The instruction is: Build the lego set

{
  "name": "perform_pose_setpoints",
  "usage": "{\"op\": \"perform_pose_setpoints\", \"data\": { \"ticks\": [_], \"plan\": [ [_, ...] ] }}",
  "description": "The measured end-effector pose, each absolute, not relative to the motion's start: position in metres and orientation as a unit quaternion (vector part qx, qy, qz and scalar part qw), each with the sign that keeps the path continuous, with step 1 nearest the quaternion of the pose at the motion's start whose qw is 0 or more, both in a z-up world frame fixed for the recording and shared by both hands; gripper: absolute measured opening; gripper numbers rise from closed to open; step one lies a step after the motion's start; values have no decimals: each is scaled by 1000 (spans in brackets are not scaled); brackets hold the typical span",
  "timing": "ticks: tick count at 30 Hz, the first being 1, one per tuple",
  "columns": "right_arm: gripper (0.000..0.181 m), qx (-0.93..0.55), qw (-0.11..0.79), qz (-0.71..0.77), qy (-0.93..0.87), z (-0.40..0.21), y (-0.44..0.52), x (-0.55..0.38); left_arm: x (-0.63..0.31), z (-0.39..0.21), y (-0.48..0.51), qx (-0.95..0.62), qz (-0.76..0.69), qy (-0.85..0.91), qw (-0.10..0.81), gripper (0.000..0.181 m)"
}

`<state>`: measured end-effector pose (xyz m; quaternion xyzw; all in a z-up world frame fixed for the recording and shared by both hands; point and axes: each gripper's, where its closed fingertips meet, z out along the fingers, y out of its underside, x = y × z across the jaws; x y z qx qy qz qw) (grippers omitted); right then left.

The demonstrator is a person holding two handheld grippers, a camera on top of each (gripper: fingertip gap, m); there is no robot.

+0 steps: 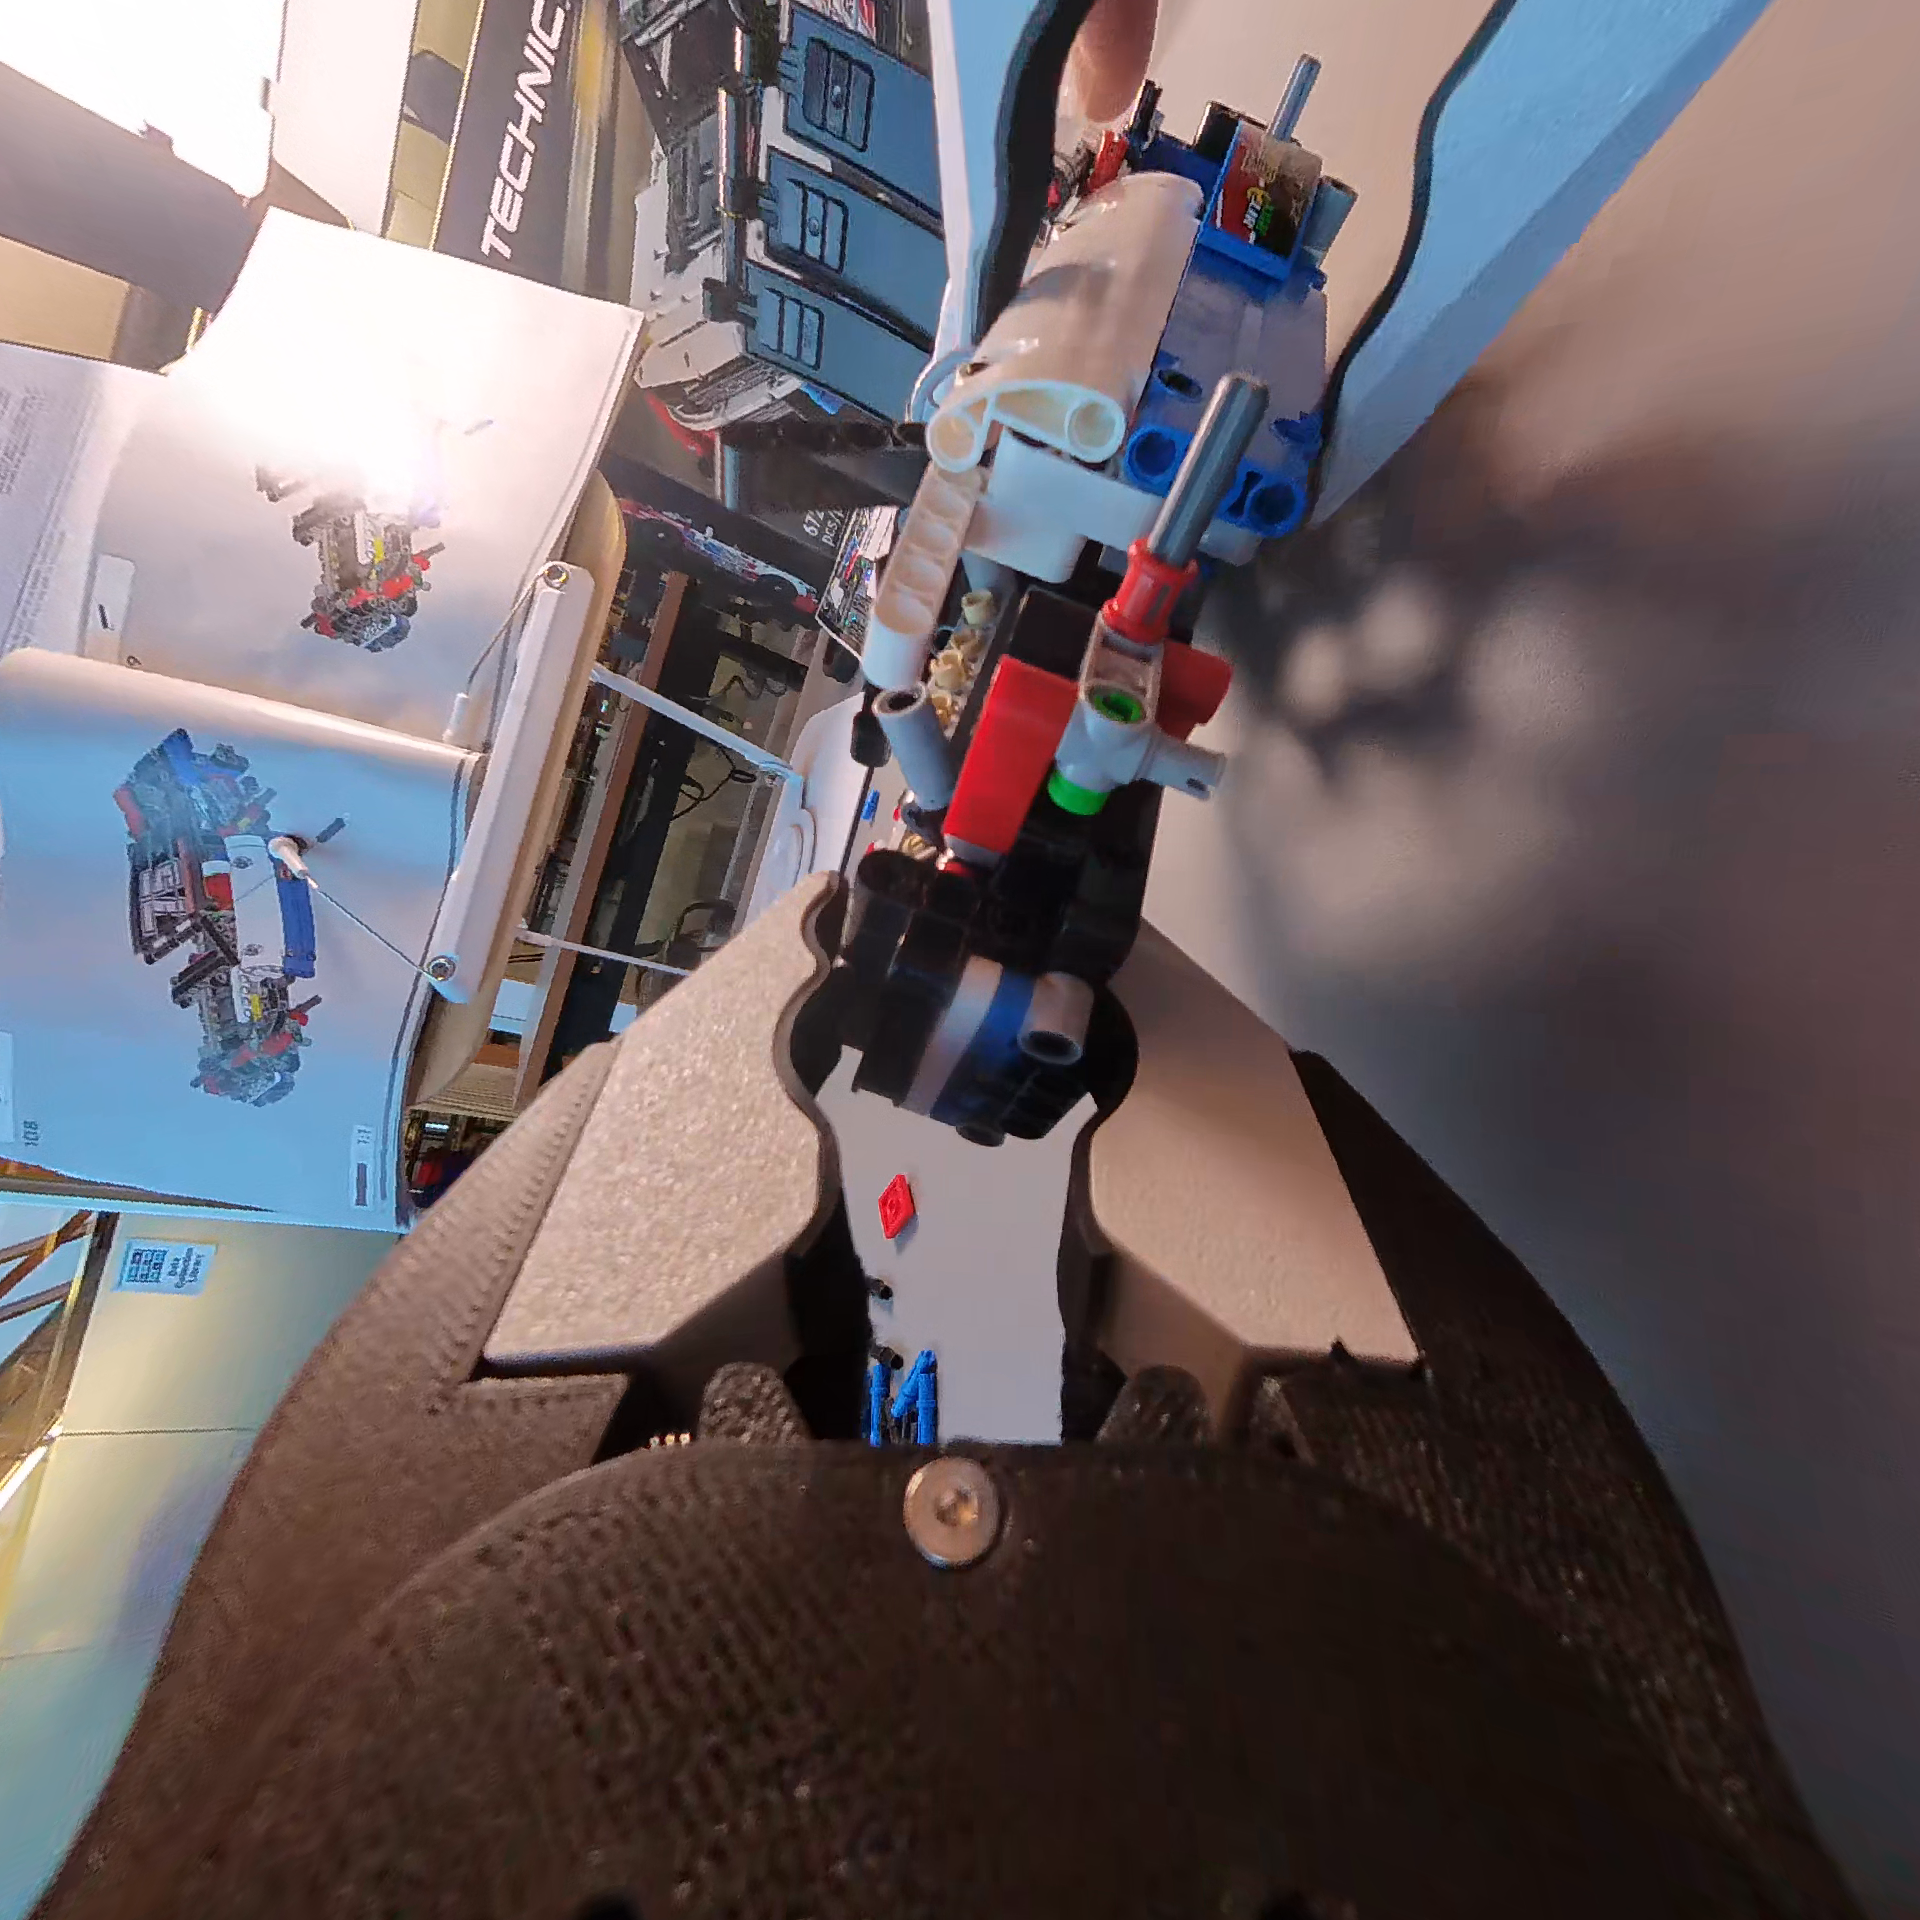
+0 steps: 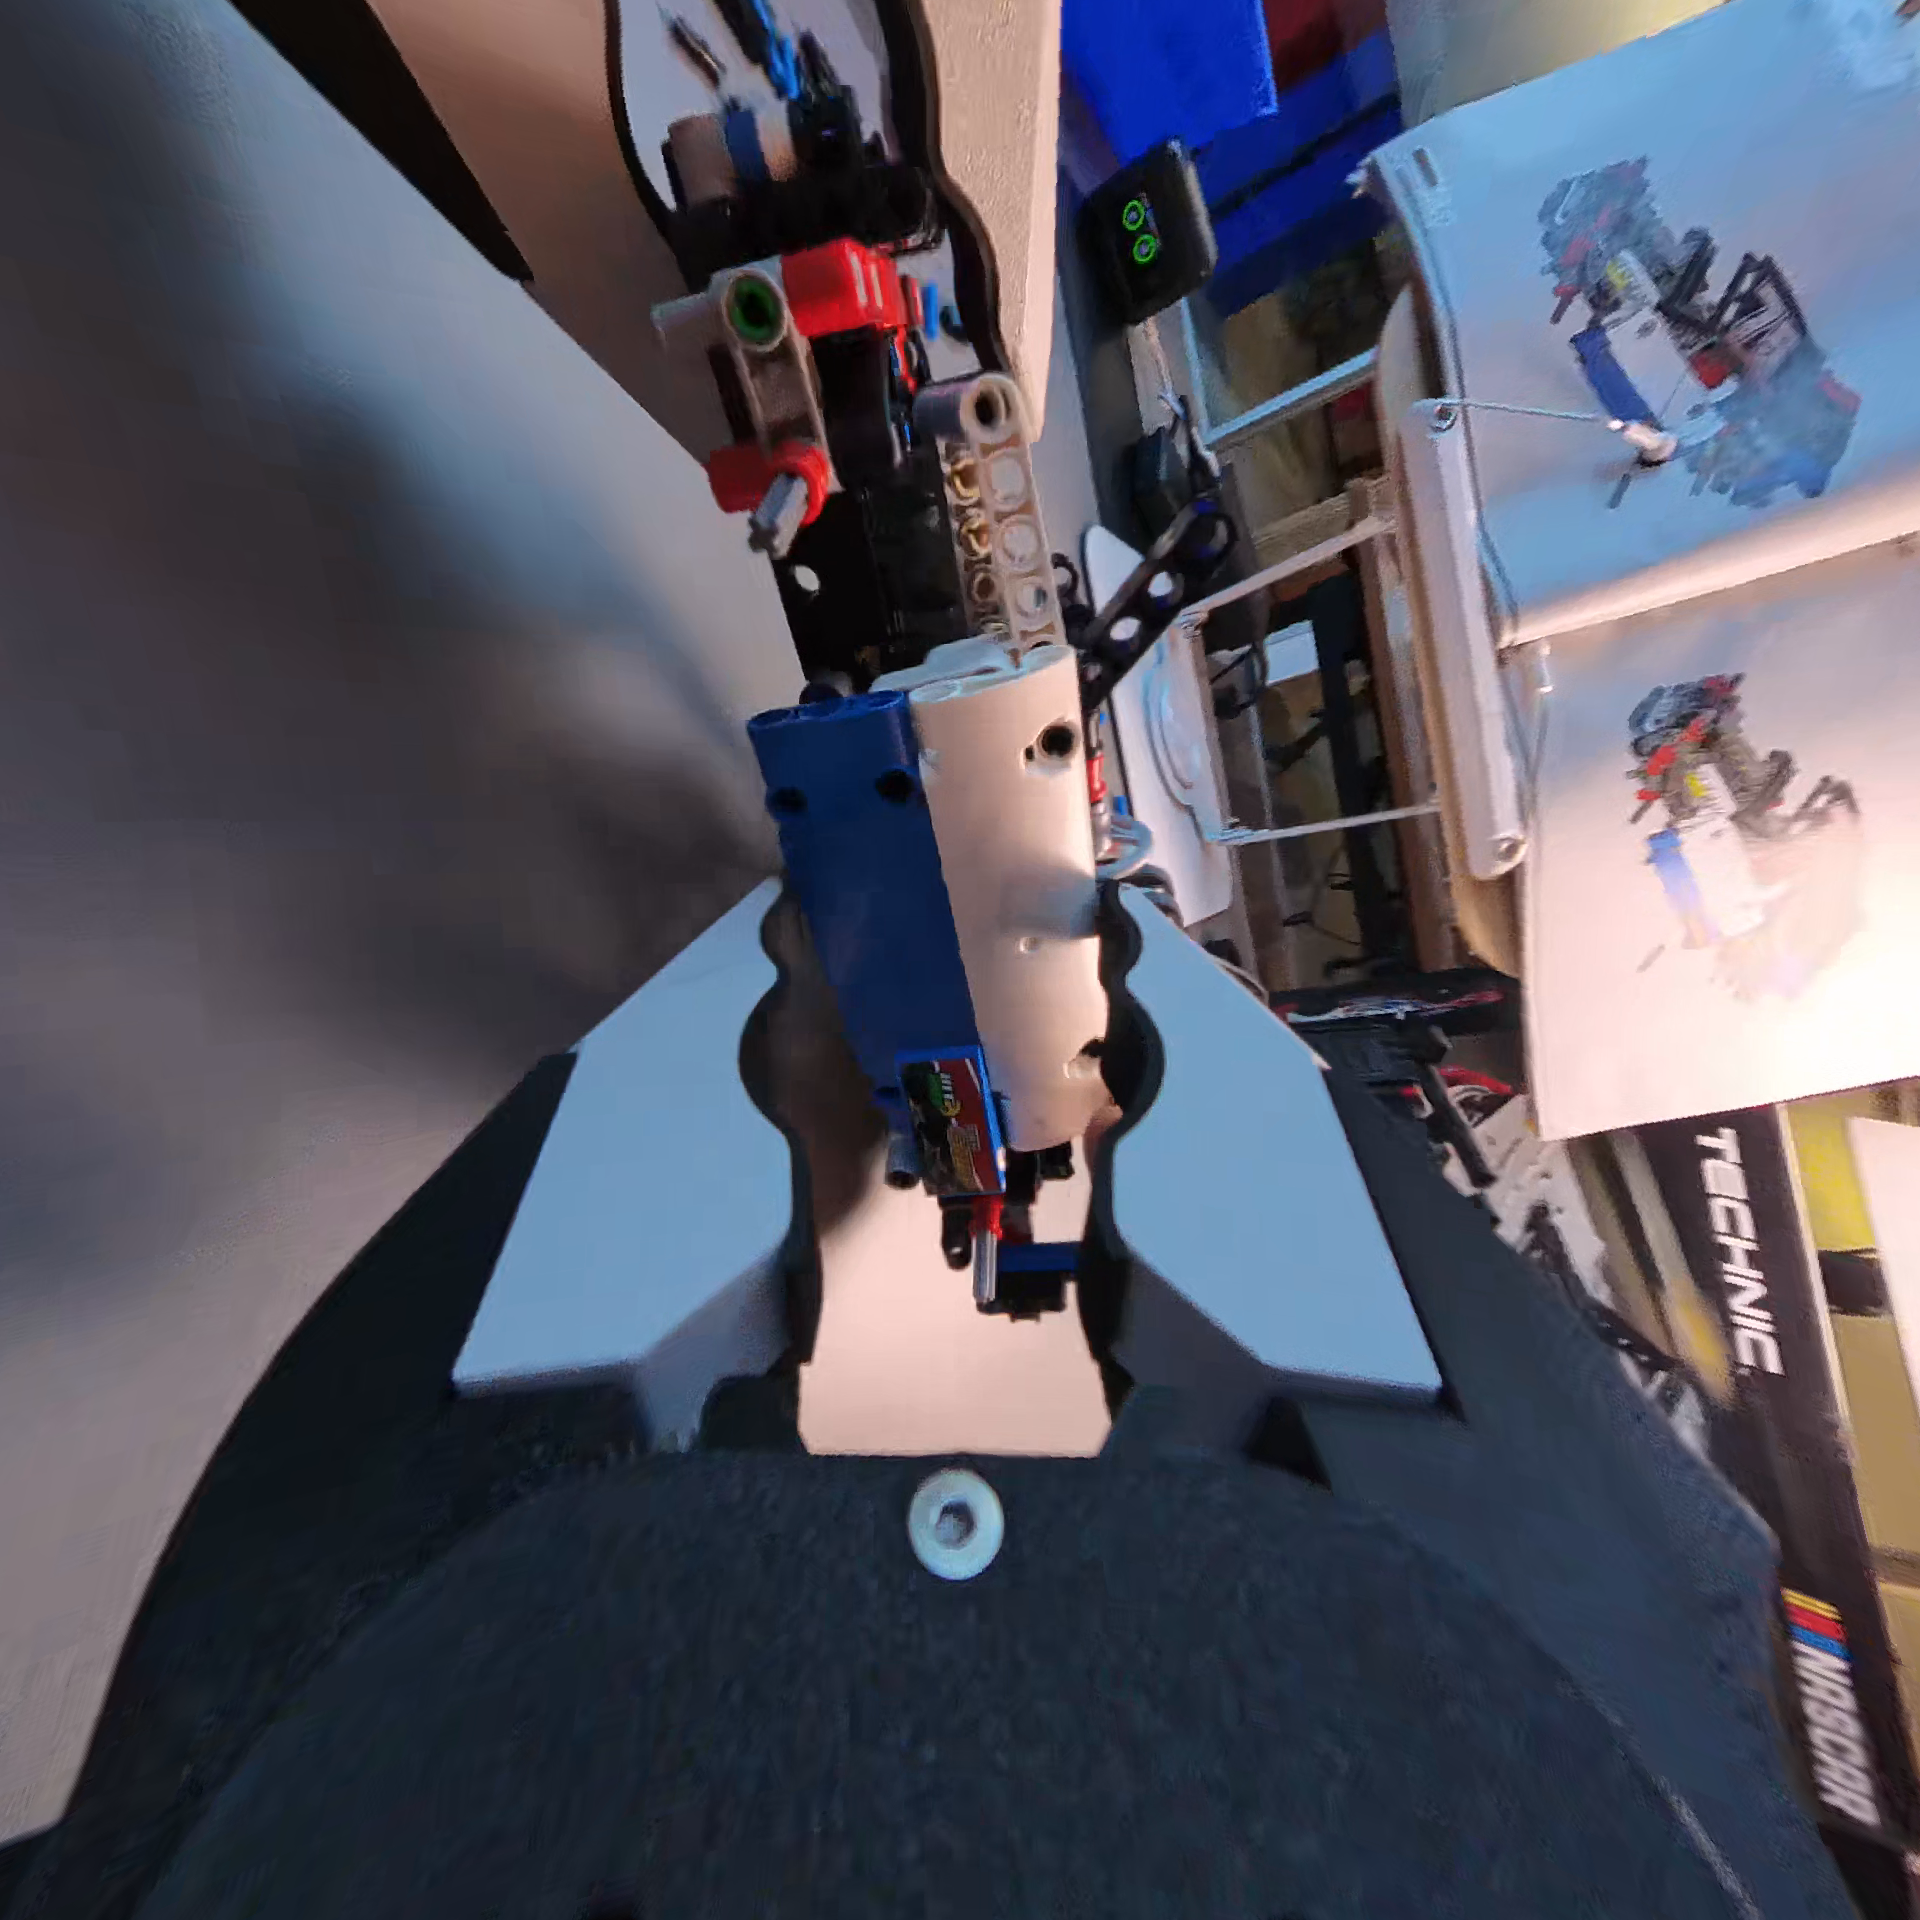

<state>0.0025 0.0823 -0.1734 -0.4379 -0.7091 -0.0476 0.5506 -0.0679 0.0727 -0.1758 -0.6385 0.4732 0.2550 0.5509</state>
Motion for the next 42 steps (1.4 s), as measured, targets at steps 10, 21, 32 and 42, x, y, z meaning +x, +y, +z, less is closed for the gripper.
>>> {"op": "perform_pose_setpoints", "data": {
  "ticks": [10, 21, 32, 42],
  "plan": [
    [53, -396, 589, -7, -705, -166, 79, 3, -71, -175, 74, -649, 225, 467, 557, 42],
    [54, -412, 591, -11, -693, -168, 82, -5, -75, -173, 72, -646, 238, 463, 557, 42],
    [41, -540, 565, 204, -589, -151, 81, 24, -84, -175, 75, -662, 212, 446, 563, 42],
    [0, -610, 552, 204, -531, -162, 100, 28, -104, -186, 83, -735, 57, 374, 562, 42]
  ]
}}
